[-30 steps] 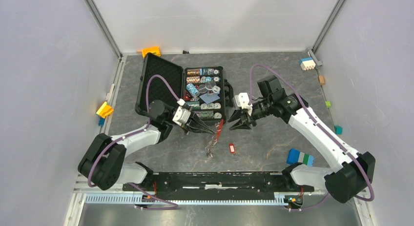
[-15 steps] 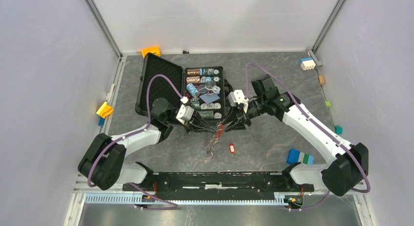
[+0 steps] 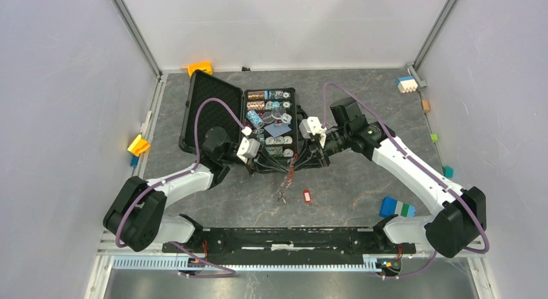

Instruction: Put the keys on the keyring

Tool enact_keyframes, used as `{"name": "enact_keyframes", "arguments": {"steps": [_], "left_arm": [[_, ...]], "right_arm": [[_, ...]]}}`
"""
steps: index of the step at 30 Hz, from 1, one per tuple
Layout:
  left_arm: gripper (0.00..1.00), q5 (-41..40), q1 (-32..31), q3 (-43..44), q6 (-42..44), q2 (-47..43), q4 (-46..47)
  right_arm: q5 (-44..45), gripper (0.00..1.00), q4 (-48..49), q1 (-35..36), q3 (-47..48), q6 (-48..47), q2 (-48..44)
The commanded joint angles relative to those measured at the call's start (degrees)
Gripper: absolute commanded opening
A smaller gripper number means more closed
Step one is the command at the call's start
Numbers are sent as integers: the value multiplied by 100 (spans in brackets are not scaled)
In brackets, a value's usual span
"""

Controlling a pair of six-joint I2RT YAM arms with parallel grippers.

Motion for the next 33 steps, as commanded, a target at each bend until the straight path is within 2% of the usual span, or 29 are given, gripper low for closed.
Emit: {"name": "enact_keyframes", "arguments": {"steps": [1, 4, 9, 10, 14, 17, 20, 27, 33], "left_arm": [[2, -112, -33, 220, 485, -94, -171], [2, -124, -33, 221, 569, -121, -287], [2, -132, -33, 270, 916, -164, -744], [5, -132, -34, 327, 1048, -179, -996], [37, -297, -31, 768, 1956, -270, -2609], [48, -723, -33, 1339, 3062, -287, -4512], [48, -1101, -43, 1789, 3763, -271, -5811], [36, -1489, -155, 1901, 3592, -310, -5757], [35, -1482, -303, 1936, 3495, -254, -5616]], "right_arm": [[26, 13, 270, 36, 9, 247, 65], [237, 0, 312, 37, 17, 303, 30], [734, 0, 384, 36, 97, 421, -83], [866, 0, 422, 36, 116, 463, -114], [1297, 0, 448, 94, 217, 531, -207], [1520, 0, 400, 157, 234, 528, -241], [1624, 0, 402, 203, 198, 526, -272], [1606, 0, 478, 211, 206, 574, -274], [1663, 0, 569, 211, 173, 681, -275]]}}
